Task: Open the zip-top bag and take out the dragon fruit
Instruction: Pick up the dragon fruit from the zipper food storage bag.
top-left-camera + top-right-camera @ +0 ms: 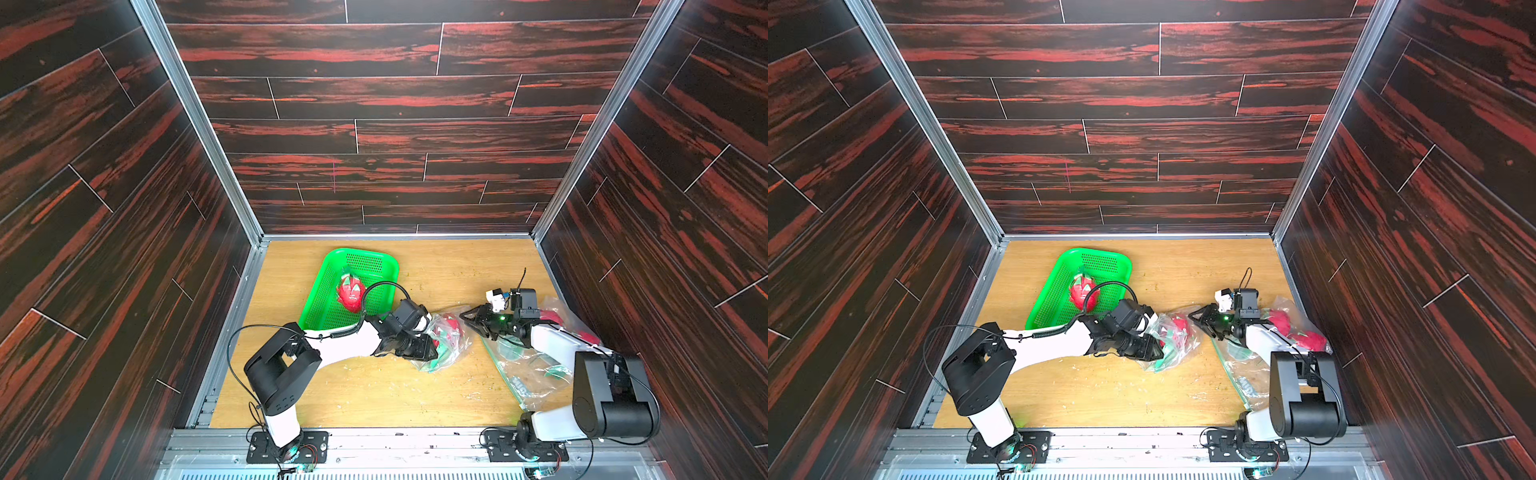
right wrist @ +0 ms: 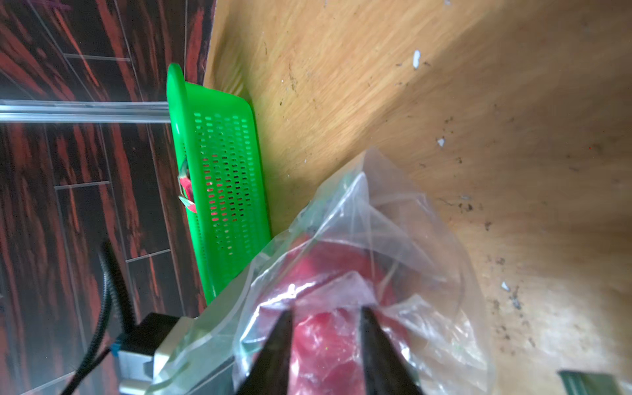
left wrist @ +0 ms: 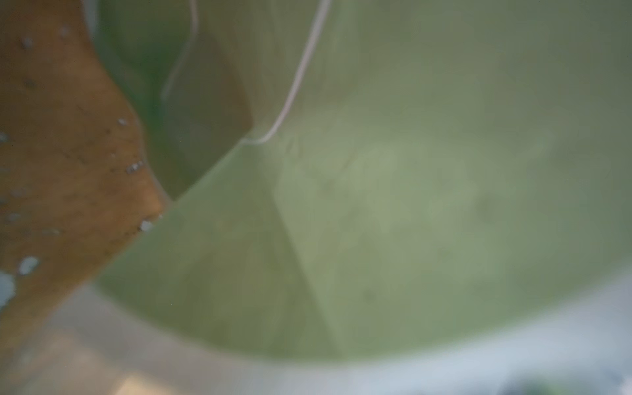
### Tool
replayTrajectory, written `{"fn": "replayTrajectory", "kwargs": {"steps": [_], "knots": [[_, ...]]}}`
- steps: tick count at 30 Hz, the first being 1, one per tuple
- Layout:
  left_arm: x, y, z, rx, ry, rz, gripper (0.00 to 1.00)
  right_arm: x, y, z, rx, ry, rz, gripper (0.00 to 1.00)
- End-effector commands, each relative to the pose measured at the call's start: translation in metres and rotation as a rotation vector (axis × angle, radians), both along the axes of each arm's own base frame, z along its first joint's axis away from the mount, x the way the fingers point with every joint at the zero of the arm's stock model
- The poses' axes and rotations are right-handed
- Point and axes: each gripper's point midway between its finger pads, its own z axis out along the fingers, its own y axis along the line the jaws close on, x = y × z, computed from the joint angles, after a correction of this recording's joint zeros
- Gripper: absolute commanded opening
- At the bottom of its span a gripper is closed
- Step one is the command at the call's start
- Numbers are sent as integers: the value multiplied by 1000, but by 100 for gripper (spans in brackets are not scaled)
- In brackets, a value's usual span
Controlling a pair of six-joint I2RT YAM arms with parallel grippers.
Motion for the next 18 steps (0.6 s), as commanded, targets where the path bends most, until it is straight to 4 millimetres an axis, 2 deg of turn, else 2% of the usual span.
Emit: {"fn": "replayTrajectory", "kwargs": {"steps": [1,7,11,15,18], "knots": [[-5,-7,24,-91,-30,-11,40,-3,1,-6,19,11,6,29],[-10,-1,32,-141,-77,17,42,-6,2,-12,35,27,-1,13],[-12,11,43,-133,-164,54,50,-7,2,-15,36,36,-5,0],[-14,24,48,-123,-227,99,52,-7,2,-16,43,41,-9,0],[-18,19,51,-173,-257,119,52,-8,3,-15,50,40,-12,0]]}}
